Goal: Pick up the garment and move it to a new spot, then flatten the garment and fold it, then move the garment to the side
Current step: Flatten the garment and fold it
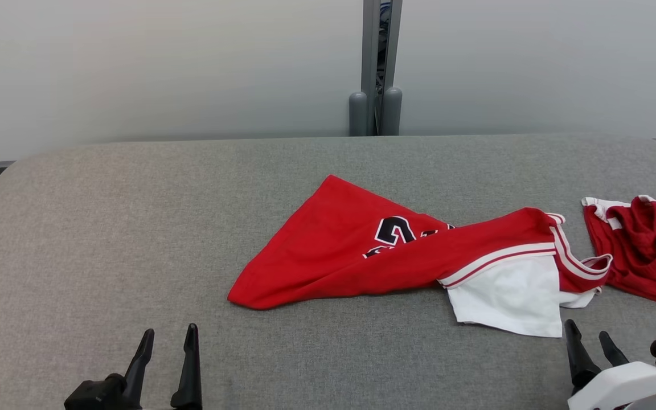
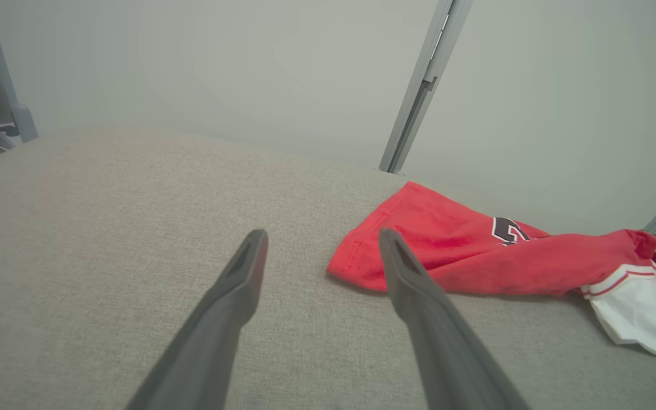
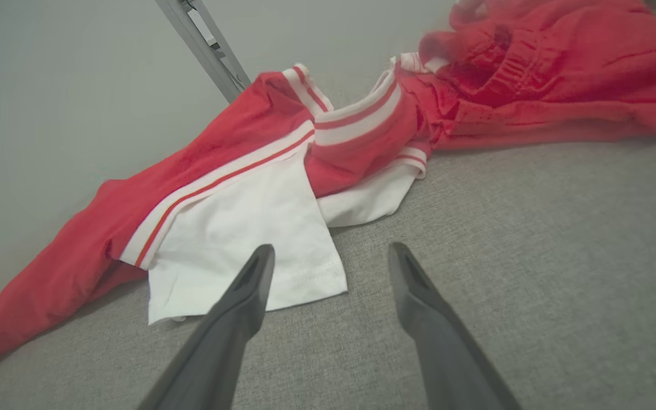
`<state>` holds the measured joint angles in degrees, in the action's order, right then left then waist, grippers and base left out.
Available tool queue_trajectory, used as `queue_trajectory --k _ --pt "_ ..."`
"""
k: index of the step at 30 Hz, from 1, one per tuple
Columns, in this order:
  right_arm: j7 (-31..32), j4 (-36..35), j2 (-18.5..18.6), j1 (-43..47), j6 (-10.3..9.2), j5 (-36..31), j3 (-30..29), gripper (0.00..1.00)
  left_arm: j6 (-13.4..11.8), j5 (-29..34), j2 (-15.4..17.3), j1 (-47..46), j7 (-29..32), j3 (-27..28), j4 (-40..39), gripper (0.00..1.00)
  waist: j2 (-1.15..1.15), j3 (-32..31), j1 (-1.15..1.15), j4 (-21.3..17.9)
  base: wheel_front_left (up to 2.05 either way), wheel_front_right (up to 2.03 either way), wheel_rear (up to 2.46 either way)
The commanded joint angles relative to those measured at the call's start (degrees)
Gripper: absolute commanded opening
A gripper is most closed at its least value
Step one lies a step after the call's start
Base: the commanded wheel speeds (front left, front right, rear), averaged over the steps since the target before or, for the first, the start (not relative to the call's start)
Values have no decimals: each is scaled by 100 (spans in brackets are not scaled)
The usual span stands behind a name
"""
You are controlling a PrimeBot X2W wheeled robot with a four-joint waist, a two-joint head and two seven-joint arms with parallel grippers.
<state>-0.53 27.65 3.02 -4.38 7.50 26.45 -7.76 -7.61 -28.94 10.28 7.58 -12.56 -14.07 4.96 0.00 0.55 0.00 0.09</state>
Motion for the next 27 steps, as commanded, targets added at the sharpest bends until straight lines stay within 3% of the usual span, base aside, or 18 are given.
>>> queue_trajectory --k 1,13,14,15,16,17,21,22,27 --pt "-23 154 13 -125 -2 40 -3 100 16 21 39 -122 4 -3 -5 100 0 64 0 51 0 0 0" --pt "-259 1954 109 -1067 -2 291 154 100 1 54 68 -313 8 -54 22 100 0 332 0 302 0 0 0" --pt "-298 2071 107 -1120 -2 306 185 96 -5 52 70 -325 5 -54 20 100 0 343 0 310 0 0 0" --pt "-327 2170 100 -1169 -2 326 233 65 -7 51 72 -335 2 -54 17 100 0 353 0 314 0 0 0" --pt "-360 2251 94 -1213 -1 347 291 47 -13 48 75 -342 -3 -52 14 100 0 362 0 313 0 0 0" --pt "-360 2251 94 -1213 -1 347 291 47 -13 48 75 -342 -3 -52 14 100 0 362 0 313 0 0 0" --pt "-459 2415 84 -1364 -1 511 631 20 -52 36 84 -340 -18 -31 8 100 0 398 0 276 0 0 0" --pt "-508 2418 92 -1385 -1 576 702 0 -49 35 86 -345 -20 -30 7 100 0 412 0 262 0 0 0" --pt "-816 2226 273 -1420 -1 861 1080 0 -17 15 86 -373 -17 -70 44 100 0 439 0 161 0 0 0"
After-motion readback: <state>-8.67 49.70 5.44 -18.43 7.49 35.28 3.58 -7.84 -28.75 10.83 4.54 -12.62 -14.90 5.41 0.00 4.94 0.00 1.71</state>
